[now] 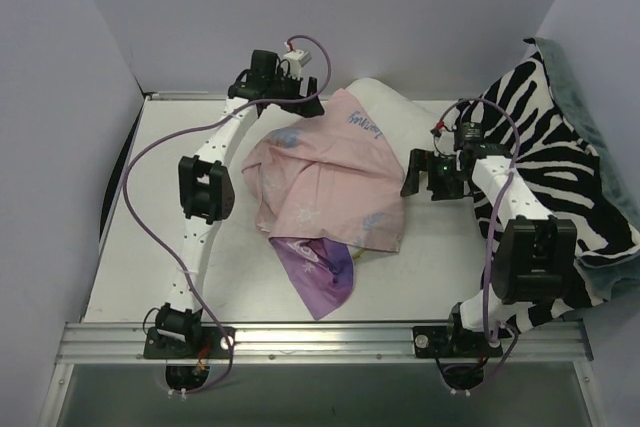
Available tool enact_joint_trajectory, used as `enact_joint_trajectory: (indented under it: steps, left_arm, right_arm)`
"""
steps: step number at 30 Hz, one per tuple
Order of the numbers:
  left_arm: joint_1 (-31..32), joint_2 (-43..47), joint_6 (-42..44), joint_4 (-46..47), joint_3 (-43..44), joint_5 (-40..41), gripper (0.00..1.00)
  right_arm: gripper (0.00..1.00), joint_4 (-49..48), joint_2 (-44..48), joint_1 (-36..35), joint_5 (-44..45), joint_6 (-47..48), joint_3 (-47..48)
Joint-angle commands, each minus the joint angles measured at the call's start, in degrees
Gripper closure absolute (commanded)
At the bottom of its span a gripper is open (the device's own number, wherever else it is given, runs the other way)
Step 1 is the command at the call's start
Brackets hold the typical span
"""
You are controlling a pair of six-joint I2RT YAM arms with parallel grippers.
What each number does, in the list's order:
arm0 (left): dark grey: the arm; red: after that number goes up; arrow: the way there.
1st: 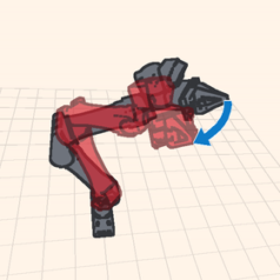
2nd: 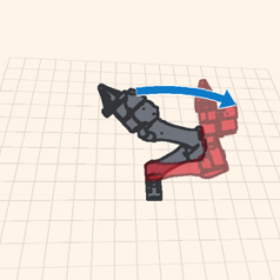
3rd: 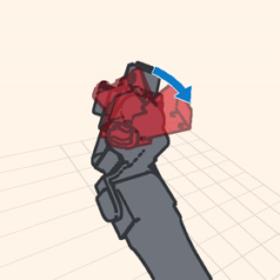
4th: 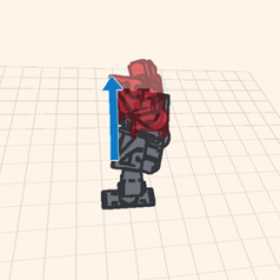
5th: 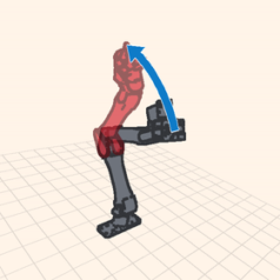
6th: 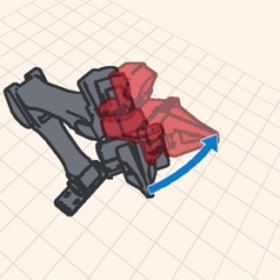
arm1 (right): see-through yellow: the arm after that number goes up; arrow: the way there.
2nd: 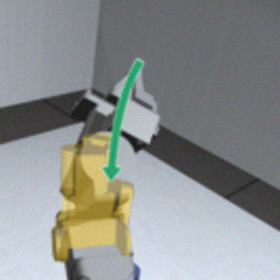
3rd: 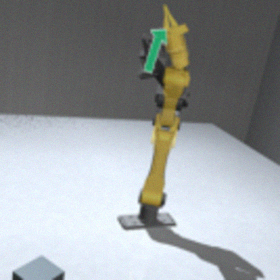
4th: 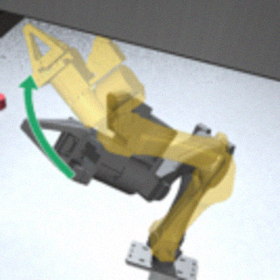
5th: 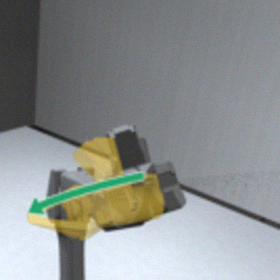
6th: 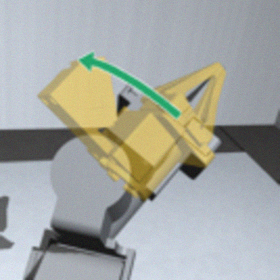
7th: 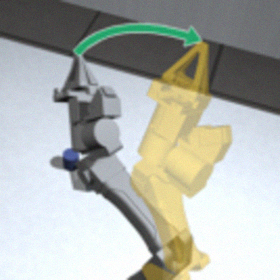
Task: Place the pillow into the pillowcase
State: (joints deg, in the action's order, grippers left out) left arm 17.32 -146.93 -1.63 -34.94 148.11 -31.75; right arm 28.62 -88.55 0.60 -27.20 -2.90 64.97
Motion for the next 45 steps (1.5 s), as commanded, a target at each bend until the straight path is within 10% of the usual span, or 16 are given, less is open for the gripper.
enact_joint_trajectory:
  steps: [1, 10, 21, 31, 45]
  left_arm:
    - [0.6, -1.2, -6.4, 11.8, -2.1, -5.9, 0.02]
    - [1.2, -5.7, -8.0, 16.1, -3.7, -7.1, 0.09]
    - [0.4, -2.2, -10.7, 19.4, -5.2, -10.4, 1.0]
    - [-6.8, 19.0, -13.3, 21.0, -18.3, -10.9, 1.0]
    - [-25.2, 75.1, -2.5, 12.5, -52.7, 6.0, 1.0]
  right_arm:
    - [0.0, -1.0, -3.6, -3.3, -0.2, 1.7, 3.2]
    - [0.17, -1.2, -12.3, -5.2, 1.8, 4.7, 7.5]
    - [0.92, 2.4, -4.3, -5.3, -4.8, 5.1, 5.0]
    - [1.0, 8.9, 6.0, -3.1, -3.4, 8.9, 12.0]
    - [1.0, 14.2, -2.1, -16.1, 4.3, 20.6, 58.0]
